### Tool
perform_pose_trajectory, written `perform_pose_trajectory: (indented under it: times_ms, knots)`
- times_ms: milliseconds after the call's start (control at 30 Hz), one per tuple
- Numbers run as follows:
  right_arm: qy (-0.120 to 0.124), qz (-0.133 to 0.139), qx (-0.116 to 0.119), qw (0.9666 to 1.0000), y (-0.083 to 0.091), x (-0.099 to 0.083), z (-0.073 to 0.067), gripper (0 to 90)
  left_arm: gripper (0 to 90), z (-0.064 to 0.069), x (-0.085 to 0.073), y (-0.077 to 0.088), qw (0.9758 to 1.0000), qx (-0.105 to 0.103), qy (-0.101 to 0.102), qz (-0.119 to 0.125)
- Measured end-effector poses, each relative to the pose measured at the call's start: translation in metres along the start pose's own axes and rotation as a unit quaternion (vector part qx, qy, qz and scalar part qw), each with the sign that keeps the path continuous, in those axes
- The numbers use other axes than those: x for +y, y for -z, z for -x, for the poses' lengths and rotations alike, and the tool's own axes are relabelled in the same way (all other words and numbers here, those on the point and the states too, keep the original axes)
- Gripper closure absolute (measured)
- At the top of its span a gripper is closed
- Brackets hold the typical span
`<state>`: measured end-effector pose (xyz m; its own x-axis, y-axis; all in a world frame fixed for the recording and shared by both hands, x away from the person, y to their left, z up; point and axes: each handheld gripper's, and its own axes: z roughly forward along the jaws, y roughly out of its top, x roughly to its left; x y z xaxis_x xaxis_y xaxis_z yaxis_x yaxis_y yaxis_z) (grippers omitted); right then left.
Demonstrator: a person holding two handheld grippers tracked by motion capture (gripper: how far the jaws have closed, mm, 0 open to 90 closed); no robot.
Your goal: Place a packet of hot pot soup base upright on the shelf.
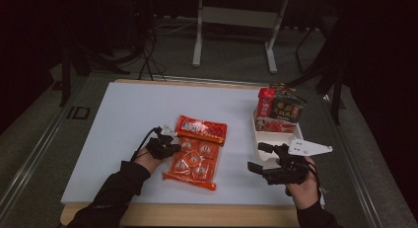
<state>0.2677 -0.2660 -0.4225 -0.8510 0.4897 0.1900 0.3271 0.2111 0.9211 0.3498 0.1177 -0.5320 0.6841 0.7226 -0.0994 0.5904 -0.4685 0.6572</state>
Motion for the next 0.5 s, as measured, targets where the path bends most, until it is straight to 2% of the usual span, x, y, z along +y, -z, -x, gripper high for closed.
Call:
perform_pose_trajectory:
  times_ms: [33,67,167,233,367,500]
  knots:
    - [0.001,0.0,-0.001,1.0,0.0,0.0,0.0,17.4,90.0,0.0,0.0,0.0,1.0,0.0,0.0,0.0]
    - [0.001,0.0,-0.001,1.0,0.0,0.0,0.0,17.4,90.0,0.007,0.001,-0.002,0.9999,-0.008,-0.006,-0.001]
    - [0.002,0.0,-0.002,1.0,0.001,0.0,0.0,17.4,90.0,0.017,0.003,-0.004,0.9997,-0.022,-0.013,-0.003]
    - [0.002,0.001,-0.001,1.0,0.001,0.0,0.0,17.4,89.9,0.022,0.003,-0.003,0.9995,-0.02,-0.024,-0.006]
    - [0.002,0.001,-0.001,1.0,0.001,0.0,-0.001,17.4,89.8,0.02,-0.002,0.004,0.9993,-0.033,-0.012,-0.009]
    - [0.0,-0.001,-0.001,1.0,0.001,-0.001,0.0,17.4,89.8,0.021,-0.013,0.01,0.999,-0.041,-0.011,-0.018]
